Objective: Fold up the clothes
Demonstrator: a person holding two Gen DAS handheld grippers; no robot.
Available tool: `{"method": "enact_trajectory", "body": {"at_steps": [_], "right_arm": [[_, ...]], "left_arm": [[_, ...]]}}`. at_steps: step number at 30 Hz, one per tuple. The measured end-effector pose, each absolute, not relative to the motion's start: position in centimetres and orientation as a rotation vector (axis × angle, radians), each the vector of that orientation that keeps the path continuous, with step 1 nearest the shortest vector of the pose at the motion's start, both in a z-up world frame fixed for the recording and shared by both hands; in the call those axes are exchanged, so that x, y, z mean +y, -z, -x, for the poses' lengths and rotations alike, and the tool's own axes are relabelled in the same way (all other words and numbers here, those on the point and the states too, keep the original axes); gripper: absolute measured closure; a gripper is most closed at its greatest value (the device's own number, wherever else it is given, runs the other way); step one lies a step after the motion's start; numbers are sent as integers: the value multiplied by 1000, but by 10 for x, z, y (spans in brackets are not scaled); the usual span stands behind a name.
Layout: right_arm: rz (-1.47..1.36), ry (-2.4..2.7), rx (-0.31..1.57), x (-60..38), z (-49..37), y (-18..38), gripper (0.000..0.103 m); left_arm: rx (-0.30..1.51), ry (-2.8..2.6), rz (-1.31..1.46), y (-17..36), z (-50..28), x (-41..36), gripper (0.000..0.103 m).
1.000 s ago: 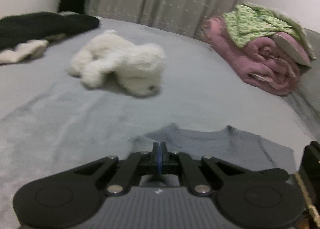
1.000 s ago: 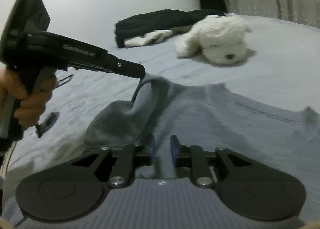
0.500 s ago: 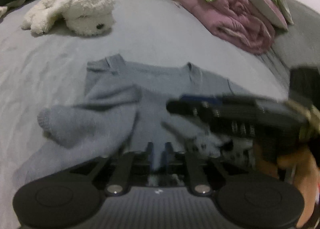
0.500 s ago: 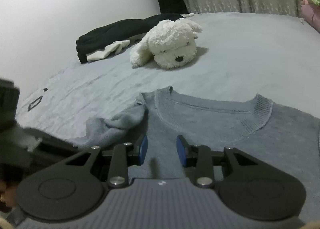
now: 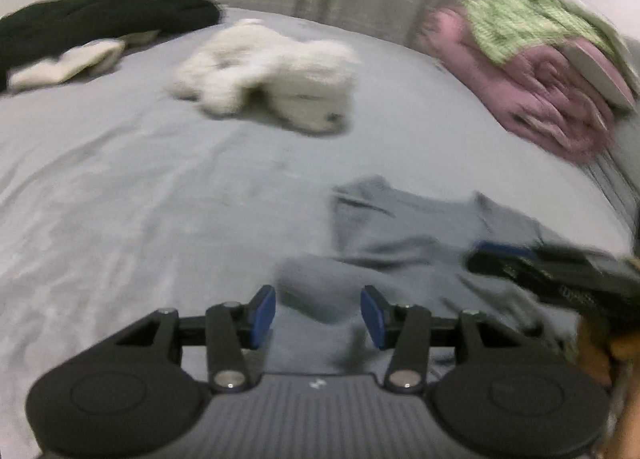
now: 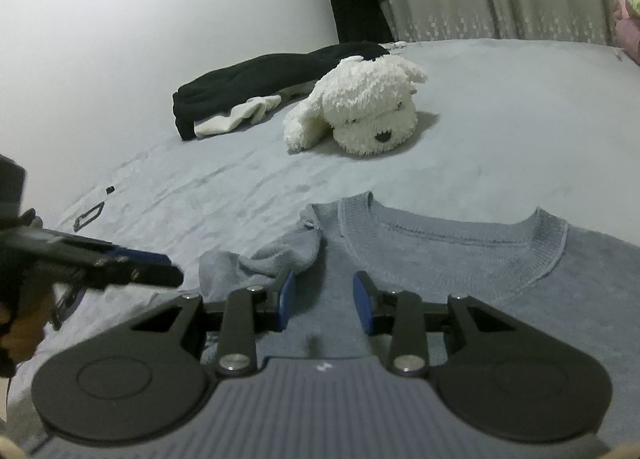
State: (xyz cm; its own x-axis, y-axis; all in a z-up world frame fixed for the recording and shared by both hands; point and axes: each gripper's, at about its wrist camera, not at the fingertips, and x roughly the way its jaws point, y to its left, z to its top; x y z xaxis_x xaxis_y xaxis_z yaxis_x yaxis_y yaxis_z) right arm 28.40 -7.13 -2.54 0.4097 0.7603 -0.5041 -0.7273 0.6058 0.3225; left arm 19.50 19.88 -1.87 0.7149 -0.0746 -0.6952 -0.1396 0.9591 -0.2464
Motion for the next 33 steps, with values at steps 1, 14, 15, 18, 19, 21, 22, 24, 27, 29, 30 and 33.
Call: {"method": "enact_trajectory", "body": {"at_steps": [1, 14, 15, 18, 19, 21, 22, 24, 27, 29, 30, 33], "right_arm": [[-58, -939, 662, -72, -284, 25, 66], [-49, -933, 663, -68, -283, 28, 65], [-45, -928, 663, -68, -283, 28, 65], [-46, -920, 661, -68, -284, 28, 65], [-48, -921, 659, -69, -284, 28, 65], [-51, -921, 655, -70, -283, 28, 65], [-50, -922, 655, -69, -283, 28, 65], [-48, -922, 654, -67, -283, 28, 65], [-45, -923, 653, -65, -282, 28, 65], [-41, -926, 653, -63, -282, 28, 65], [-36, -929, 653, -62, -281, 28, 65], [-23, -934, 651, -59, -279, 26, 65]], "left_arm": [[773, -53, 322, 22, -199, 206, 54], [786, -100, 539, 54, -226, 222, 101], [758, -124, 505, 47, -224, 221, 101], [684, -211, 418, 26, -219, 224, 102], [665, -246, 392, 19, -218, 227, 102], [638, -308, 342, 8, -217, 234, 102], [628, -341, 316, 3, -217, 237, 102], [622, -394, 286, -2, -218, 245, 101], [631, -465, 239, -1, -222, 254, 101], [632, -498, 190, 3, -223, 257, 102], [641, -502, 188, 5, -223, 259, 100], [673, -481, 237, 10, -214, 264, 76]]}}
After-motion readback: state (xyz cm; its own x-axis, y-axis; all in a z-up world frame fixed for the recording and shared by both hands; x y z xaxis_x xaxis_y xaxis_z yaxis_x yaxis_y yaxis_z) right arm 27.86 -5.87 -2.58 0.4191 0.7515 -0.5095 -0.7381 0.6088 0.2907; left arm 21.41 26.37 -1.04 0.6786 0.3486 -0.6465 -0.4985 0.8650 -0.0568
